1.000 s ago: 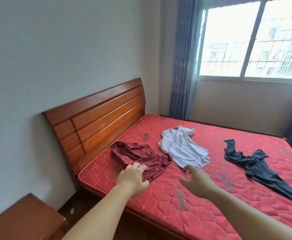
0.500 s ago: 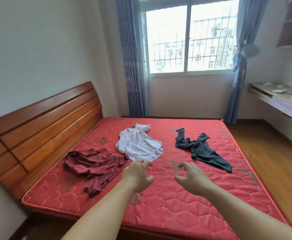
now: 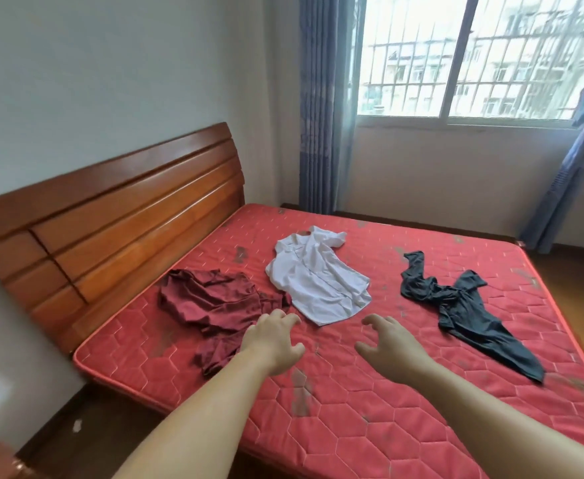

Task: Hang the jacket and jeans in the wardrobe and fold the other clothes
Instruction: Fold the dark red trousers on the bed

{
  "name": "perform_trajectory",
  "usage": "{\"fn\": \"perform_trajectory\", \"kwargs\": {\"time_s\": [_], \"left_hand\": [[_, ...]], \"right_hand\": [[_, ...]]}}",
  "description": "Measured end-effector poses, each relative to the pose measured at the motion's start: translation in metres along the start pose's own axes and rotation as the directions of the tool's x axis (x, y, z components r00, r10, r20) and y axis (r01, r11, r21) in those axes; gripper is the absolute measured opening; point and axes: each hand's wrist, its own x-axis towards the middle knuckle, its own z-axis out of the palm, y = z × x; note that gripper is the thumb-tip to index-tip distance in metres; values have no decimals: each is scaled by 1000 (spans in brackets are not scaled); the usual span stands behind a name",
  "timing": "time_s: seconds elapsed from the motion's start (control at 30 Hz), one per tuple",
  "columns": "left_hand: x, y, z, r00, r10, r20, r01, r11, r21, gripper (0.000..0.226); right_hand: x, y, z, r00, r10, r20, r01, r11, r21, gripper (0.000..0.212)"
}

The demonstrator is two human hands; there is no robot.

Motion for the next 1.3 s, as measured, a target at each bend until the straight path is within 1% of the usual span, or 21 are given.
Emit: {"fn": "perform_trajectory", "kwargs": {"time_s": [0.07, 0.33, 0.47, 0.57, 0.7, 0.8, 0.93, 1.07, 1.17, 1.3], "left_hand": [[20, -29, -2, 999, -34, 8, 34, 999, -8, 55], [98, -125, -9, 983, -181, 29, 182, 983, -33, 51], [145, -164, -6, 968, -243, 58, 246, 968, -49, 52], [184, -192, -3, 955, -289, 65, 292, 955, -48, 51], [232, -231, 8, 932, -341, 125, 347, 938, -29, 50], [267, -261, 20, 911, -383, 154, 394, 918, -51, 49], [305, -301, 44, 889, -402, 220, 425, 903, -65, 49], [345, -346, 73, 867, -393, 307, 438, 894, -93, 49], [382, -383, 94, 857, -371, 357, 426, 900, -90, 51], [425, -441, 124, 843, -359, 401, 419, 905, -72, 53]], "right_hand": [[33, -13, 10, 1000, -13, 17, 13, 999, -33, 54], [155, -65, 52, 990, -53, 132, 57, 998, -28, 58], [226, -85, 74, 978, -86, 189, 96, 994, -44, 54], [286, -97, 94, 971, -105, 213, 110, 994, -14, 52], [356, -108, 126, 951, -94, 295, 98, 995, 0, 38], [403, -111, 156, 936, -76, 344, 89, 996, -21, 38], [452, -122, 193, 908, -52, 417, 81, 995, -53, 36], [495, -131, 231, 899, 10, 437, 15, 998, -54, 31], [525, -139, 264, 882, 89, 464, -39, 993, -116, 33], [574, -154, 321, 850, 135, 509, -51, 983, -175, 36]]}}
